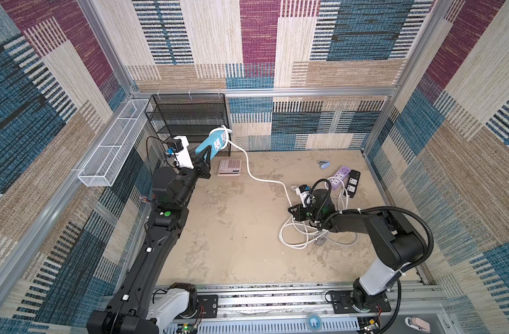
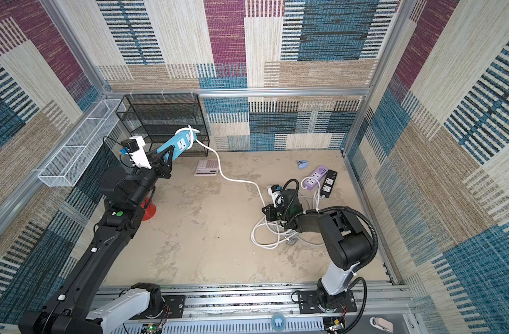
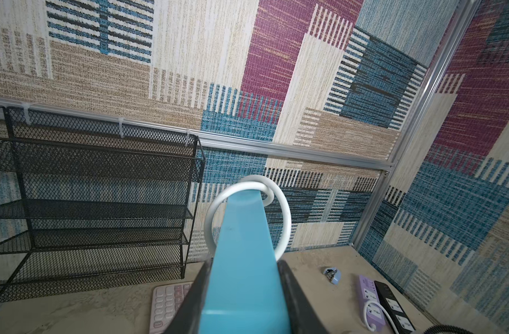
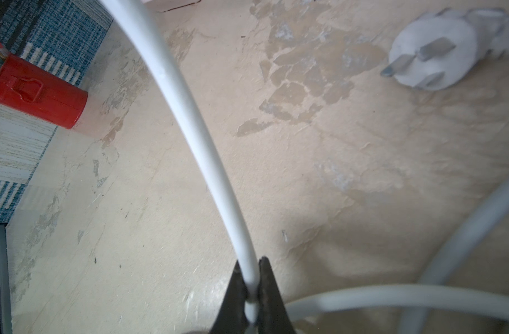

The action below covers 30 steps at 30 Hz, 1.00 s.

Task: Unwrap the cord wrapped around the power strip
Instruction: Unwrap the power cord from the power strip.

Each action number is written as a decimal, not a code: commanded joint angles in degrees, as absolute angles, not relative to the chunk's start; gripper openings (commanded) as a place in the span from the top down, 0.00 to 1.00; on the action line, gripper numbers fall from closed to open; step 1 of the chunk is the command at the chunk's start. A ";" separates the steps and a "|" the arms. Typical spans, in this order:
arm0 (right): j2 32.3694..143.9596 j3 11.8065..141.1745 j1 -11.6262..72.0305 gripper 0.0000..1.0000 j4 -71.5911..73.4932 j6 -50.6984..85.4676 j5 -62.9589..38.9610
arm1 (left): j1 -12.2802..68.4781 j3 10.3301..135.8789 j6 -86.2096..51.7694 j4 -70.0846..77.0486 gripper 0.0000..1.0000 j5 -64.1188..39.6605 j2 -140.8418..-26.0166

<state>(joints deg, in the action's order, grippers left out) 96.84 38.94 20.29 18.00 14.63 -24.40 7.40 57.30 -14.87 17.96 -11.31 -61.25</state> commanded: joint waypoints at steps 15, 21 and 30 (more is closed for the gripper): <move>80.25 42.45 21.18 0.05 13.67 7.49 -26.89 | 7.41 59.18 -20.00 26.72 1.00 -21.43 -64.57; 78.81 48.56 21.18 0.02 18.40 5.69 -31.15 | 7.47 62.94 -24.99 27.71 1.00 -31.30 -68.61; 86.65 59.04 21.18 0.02 30.89 6.02 -36.65 | 7.54 64.95 -34.91 37.05 1.00 -42.16 -73.15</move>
